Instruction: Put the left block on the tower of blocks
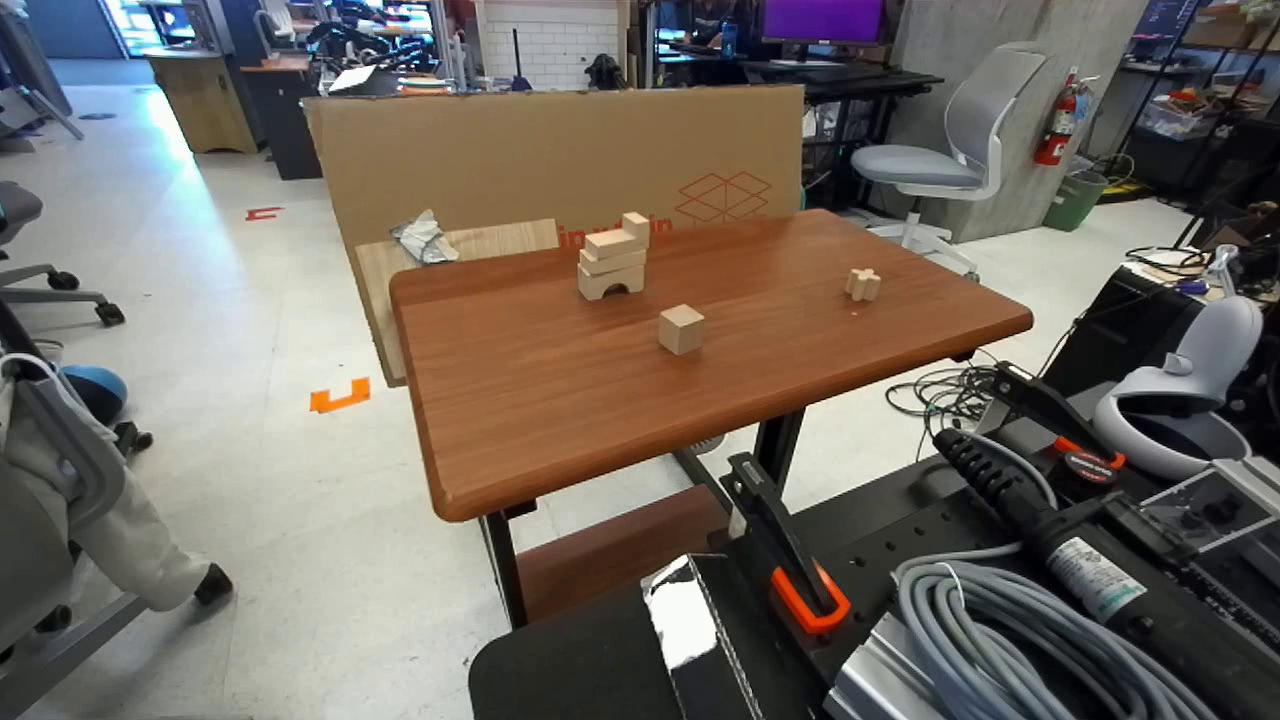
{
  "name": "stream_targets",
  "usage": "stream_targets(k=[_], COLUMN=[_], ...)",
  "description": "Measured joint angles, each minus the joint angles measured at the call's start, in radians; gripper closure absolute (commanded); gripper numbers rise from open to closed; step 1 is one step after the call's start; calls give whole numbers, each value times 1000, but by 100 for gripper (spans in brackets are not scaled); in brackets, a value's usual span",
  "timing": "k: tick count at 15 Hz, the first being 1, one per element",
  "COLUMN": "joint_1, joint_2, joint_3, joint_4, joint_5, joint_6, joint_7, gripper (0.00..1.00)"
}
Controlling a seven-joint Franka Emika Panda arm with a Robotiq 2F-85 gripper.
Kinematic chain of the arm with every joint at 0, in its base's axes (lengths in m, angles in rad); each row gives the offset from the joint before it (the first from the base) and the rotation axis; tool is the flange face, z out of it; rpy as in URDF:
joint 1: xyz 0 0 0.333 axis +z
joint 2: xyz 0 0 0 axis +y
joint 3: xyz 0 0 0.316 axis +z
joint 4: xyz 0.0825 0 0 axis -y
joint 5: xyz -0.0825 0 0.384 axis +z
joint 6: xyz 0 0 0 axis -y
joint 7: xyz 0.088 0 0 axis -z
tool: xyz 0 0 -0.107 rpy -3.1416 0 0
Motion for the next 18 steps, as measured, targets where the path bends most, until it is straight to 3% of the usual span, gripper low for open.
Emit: stream_targets(k=[5,13,18], joint_1=[-43,-100,-123], joint_2=[98,454,668], joint_3=[6,-24,-28], joint_4=[-19,-139,-142], joint_5=[-54,-52,-30], joint_6=[185,623,817], joint_7=[-11,-67,-67], gripper=[0,0,0])
